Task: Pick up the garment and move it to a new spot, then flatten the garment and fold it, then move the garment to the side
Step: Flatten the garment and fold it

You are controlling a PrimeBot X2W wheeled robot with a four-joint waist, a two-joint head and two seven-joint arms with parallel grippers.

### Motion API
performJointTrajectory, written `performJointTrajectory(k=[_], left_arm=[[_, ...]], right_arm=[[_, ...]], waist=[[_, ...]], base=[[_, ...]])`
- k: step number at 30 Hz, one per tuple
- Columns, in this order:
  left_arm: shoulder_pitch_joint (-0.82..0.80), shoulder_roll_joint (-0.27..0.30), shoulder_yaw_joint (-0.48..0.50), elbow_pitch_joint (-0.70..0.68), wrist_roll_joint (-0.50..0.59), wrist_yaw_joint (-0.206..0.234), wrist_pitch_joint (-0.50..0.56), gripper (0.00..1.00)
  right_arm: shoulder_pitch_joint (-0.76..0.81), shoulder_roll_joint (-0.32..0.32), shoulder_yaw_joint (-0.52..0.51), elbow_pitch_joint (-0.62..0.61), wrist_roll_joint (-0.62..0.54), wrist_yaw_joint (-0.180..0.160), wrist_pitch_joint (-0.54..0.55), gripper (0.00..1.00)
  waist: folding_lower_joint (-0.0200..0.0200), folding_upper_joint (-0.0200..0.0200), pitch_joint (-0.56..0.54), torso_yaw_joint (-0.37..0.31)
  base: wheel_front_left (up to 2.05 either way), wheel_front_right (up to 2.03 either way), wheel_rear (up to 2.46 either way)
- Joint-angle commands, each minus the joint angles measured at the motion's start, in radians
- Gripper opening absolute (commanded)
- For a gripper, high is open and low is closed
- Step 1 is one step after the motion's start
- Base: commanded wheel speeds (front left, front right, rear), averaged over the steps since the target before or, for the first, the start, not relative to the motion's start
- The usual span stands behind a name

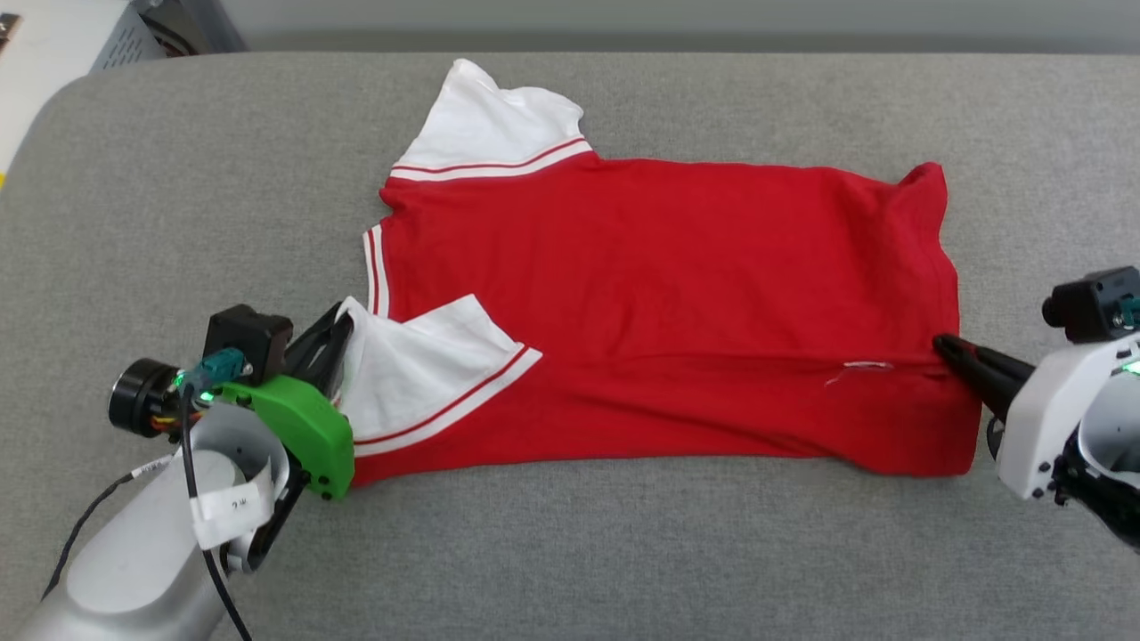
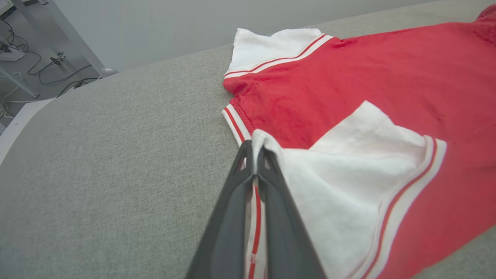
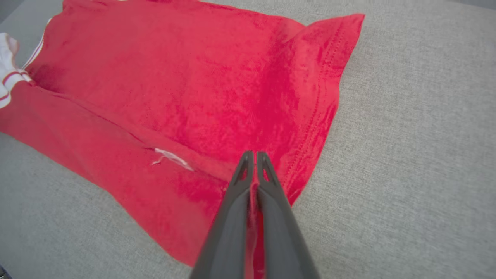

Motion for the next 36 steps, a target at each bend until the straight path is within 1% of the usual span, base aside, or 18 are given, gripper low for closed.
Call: performJointTrajectory(k=[1, 9, 14, 17, 18, 19, 20, 23, 26, 29, 31, 35, 36], left_arm=[[-0.033, -0.016, -0.003, 0.027, 0.003, -0.013, -0.006, 0.00], [-0.119, -0.073, -0.040, 0.217, 0.023, -0.076, -0.026, 0.00], [-0.139, -0.112, -0.060, 0.326, 0.024, -0.107, -0.056, 0.00], [-0.144, -0.129, -0.068, 0.374, 0.021, -0.120, -0.073, 0.00], [-0.146, -0.133, -0.068, 0.390, 0.017, -0.124, -0.081, 0.08], [-0.149, -0.135, -0.066, 0.401, 0.015, -0.125, -0.087, 1.00], [-0.154, -0.136, -0.062, 0.411, 0.016, -0.125, -0.098, 1.00], [-0.168, -0.130, -0.054, 0.419, 0.015, -0.129, -0.116, 1.00], [-0.188, -0.104, -0.040, 0.403, 0.015, -0.132, -0.127, 1.00], [-0.204, -0.074, -0.030, 0.370, -0.004, -0.140, -0.099, 1.00], [-0.215, -0.055, -0.026, 0.338, -0.031, -0.148, -0.049, 1.00], [-0.241, -0.007, -0.045, 0.258, -0.106, -0.162, 0.141, 1.00], [-0.247, 0.007, -0.054, 0.235, -0.130, -0.164, 0.204, 1.00]], right_arm=[[-0.040, 0.010, 0.013, 0.017, -0.016, -0.001, 0.008, 0.00], [-0.190, 0.053, 0.077, 0.153, -0.069, -0.001, -0.038, 0.00], [-0.223, 0.071, 0.141, 0.232, -0.081, -0.001, -0.064, 0.00], [-0.227, 0.078, 0.163, 0.262, -0.064, -0.001, -0.087, 0.00], [-0.226, 0.081, 0.164, 0.271, -0.053, -0.001, -0.101, 0.00], [-0.225, 0.082, 0.161, 0.279, -0.045, -0.001, -0.115, 0.44], [-0.223, 0.080, 0.157, 0.286, -0.038, -0.001, -0.132, 1.00], [-0.207, 0.067, 0.149, 0.283, -0.026, -0.001, -0.184, 1.00], [-0.181, 0.039, 0.143, 0.253, -0.026, -0.001, -0.233, 1.00], [-0.150, 0.018, 0.125, 0.220, -0.020, -0.001, -0.261, 1.00], [-0.129, 0.004, 0.114, 0.197, -0.020, -0.001, -0.265, 1.00], [-0.097, -0.013, 0.091, 0.159, -0.033, -0.001, -0.261, 1.00], [-0.092, -0.013, 0.084, 0.151, -0.036, -0.001, -0.260, 1.00]], waist=[[0.0001, 0.0000, 0.056, -0.010], [0.0001, 0.0000, 0.118, -0.009], [0.0001, 0.0000, 0.119, -0.006], [0.0001, 0.0000, 0.104, -0.005], [0.0001, 0.0000, 0.096, -0.004], [0.0001, 0.0000, 0.090, -0.003], [0.0001, 0.0000, 0.080, 0.001], [0.0001, 0.0000, 0.054, 0.011], [0.0001, 0.0000, 0.024, 0.020], [0.0001, 0.0000, -0.003, 0.026], [0.0001, 0.0000, -0.015, 0.029], [0.0001, 0.0000, -0.027, 0.031], [0.0001, 0.0000, -0.028, 0.030]], base=[[0.00, 0.00, 0.00], [0.00, 0.00, 0.00], [0.00, 0.00, 0.00], [0.00, 0.00, 0.00], [0.00, 0.00, 0.00], [0.00, 0.00, 0.00], [0.00, 0.00, 0.00], [0.00, 0.00, 0.00], [0.00, 0.00, 0.00], [0.00, 0.00, 0.00], [0.00, 0.00, 0.00], [0.00, 0.00, 0.00], [0.00, 0.00, 0.00]])
